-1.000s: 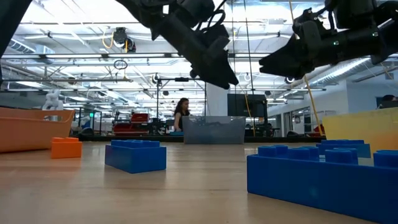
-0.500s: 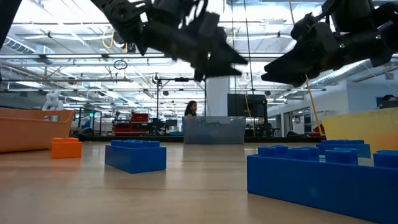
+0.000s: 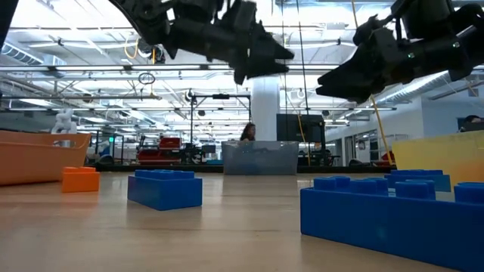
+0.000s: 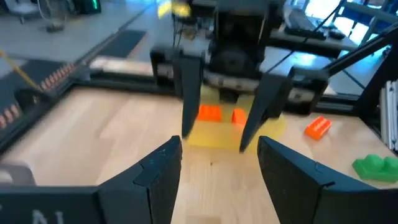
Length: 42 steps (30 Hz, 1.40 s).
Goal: Sort & place blocks by color
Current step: Put the blue game piece into the black bin
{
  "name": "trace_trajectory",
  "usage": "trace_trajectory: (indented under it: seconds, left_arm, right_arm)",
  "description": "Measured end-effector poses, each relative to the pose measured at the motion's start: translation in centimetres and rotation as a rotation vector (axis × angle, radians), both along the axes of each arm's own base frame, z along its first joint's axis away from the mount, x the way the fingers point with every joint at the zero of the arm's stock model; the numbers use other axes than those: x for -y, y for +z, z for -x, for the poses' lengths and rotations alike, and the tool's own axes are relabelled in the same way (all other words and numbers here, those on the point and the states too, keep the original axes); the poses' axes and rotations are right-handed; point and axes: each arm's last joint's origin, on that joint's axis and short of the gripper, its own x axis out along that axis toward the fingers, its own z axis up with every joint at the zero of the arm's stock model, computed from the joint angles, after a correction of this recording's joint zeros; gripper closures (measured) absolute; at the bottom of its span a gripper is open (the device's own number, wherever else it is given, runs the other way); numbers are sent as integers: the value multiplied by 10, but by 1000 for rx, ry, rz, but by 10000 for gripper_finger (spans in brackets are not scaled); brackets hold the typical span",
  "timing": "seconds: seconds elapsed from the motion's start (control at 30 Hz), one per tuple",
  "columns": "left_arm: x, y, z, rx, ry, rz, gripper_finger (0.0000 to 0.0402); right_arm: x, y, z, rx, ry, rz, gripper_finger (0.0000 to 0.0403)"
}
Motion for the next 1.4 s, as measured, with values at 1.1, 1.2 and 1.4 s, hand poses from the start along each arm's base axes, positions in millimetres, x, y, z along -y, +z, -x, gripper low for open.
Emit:
trace_trajectory:
  seconds: [1.1,1.2,1.4]
  left_arm:
    - [5,-4,-1,-34,52,-119,192]
    - [5,-4,-1,-37,50,-122,192]
    - [6,-6,0,-54,-6,-98,192]
  right_arm:
    - [4,2,0,20,-22,12,177]
    - [4,1,0,9,-45,7,177]
    - [2,-4,1,-39,-36,-31,177]
